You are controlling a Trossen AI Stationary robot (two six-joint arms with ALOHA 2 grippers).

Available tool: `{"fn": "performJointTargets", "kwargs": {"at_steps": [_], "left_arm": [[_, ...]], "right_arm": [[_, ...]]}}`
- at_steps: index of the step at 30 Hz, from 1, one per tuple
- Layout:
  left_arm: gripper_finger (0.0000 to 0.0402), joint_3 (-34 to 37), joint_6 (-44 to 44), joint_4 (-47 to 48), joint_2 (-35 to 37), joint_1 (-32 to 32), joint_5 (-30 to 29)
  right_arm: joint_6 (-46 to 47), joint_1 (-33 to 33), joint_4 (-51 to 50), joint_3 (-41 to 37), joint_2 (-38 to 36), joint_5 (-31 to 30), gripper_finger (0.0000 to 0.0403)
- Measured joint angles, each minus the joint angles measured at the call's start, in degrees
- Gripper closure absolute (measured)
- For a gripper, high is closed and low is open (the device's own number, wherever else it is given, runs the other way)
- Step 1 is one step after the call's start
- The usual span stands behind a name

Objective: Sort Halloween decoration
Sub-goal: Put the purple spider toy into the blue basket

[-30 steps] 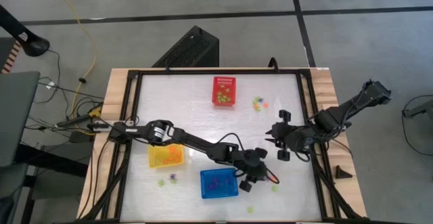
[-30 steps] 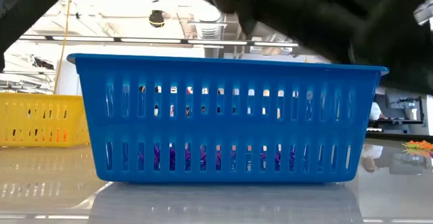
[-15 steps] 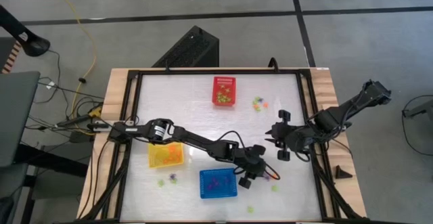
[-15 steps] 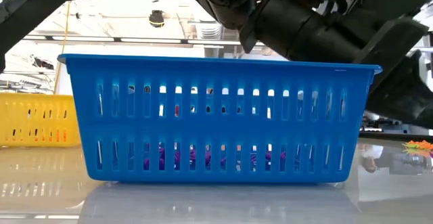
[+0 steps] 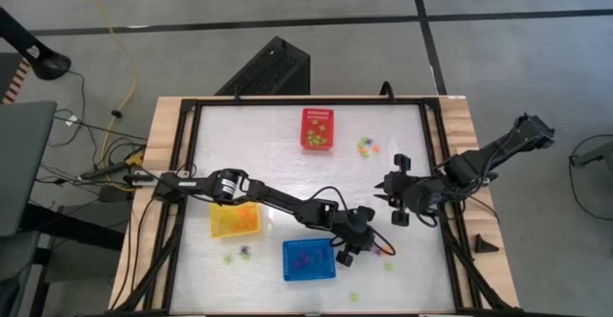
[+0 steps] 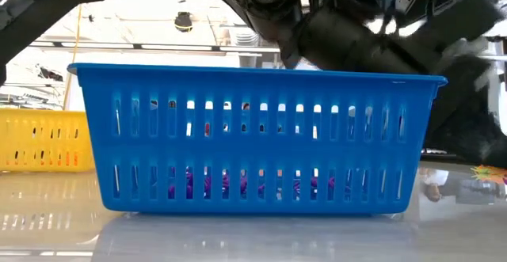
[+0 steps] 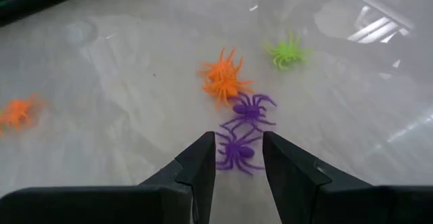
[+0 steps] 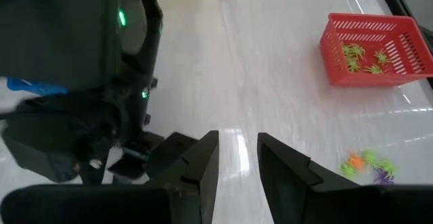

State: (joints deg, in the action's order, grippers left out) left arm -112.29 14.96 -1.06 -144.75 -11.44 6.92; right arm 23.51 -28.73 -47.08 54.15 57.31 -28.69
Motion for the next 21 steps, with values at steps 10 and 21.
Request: {"fn": "performJointTargets", "kwargs": {"at_steps": [10,21], "left_arm": [[0.0297,-0.5,-2.15,0.15,-2.18,0.44,1.29],[0.0396,-0.44,-6.11,1.41,-1.53,1.68,0.84]], "right_arm": [[-0.02,0.0,-0.21,0.0,-0.01,0.03,0.0269],[-0.02,0.0,-0.26,0.0,0.01,0.06,0.0269]]}}
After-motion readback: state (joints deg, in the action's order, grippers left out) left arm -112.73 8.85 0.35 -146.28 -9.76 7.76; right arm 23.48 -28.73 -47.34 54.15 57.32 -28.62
